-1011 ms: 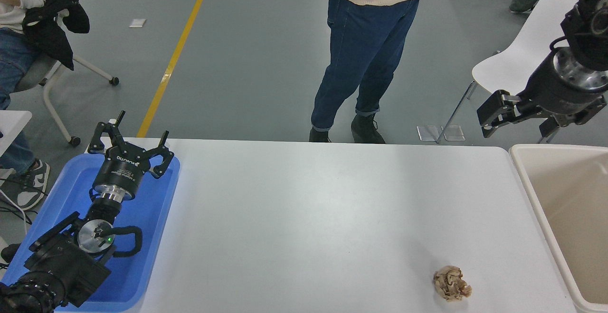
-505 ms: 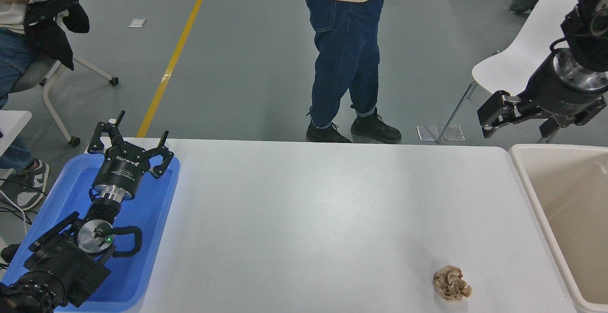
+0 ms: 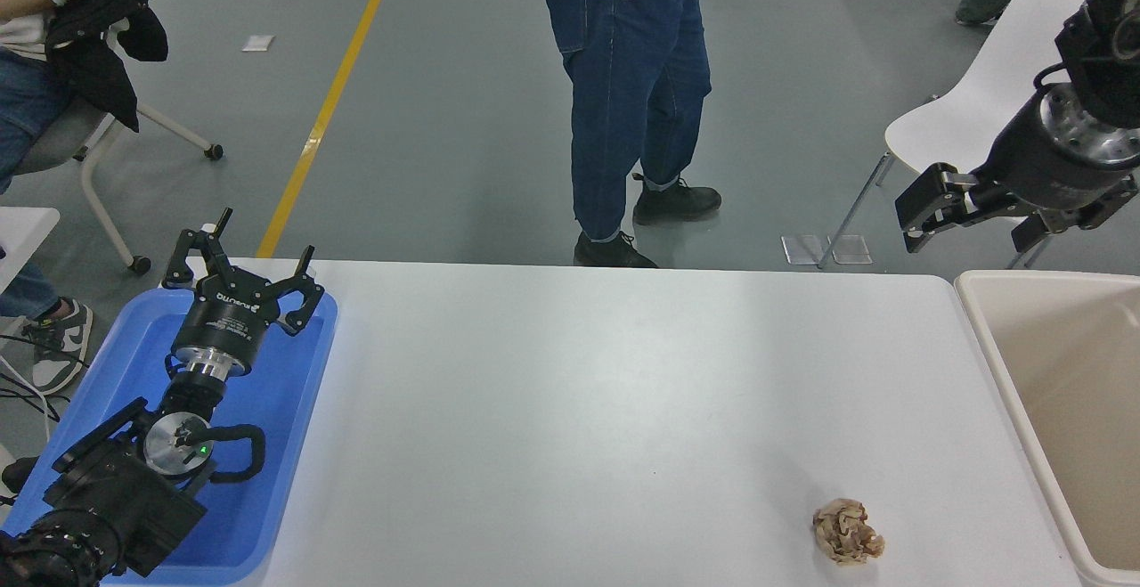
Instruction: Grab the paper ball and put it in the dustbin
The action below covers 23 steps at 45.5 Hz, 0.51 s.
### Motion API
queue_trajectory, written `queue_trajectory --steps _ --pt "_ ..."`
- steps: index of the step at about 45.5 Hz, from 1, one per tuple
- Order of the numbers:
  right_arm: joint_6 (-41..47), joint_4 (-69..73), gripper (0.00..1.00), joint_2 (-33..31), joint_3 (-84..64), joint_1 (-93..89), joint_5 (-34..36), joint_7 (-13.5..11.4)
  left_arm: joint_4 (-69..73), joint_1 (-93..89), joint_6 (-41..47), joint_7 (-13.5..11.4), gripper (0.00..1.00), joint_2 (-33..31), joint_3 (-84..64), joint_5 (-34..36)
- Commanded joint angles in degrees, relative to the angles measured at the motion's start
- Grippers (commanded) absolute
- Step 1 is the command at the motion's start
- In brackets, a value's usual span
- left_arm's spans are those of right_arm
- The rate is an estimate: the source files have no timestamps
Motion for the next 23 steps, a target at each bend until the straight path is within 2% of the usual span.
queue_trajectory --steps 1,23 --pt "0.0 0.0 1.0 -0.17 -0.1 0.14 0.0 0.0 0.01 0.0 -0.07 0.01 1.0 0.0 0.01 -0.01" --pt "0.0 0.09 1.0 0.0 -0.19 0.14 0.09 0.0 0.01 -0.08 0.02 0.01 1.0 0.0 0.01 -0.01"
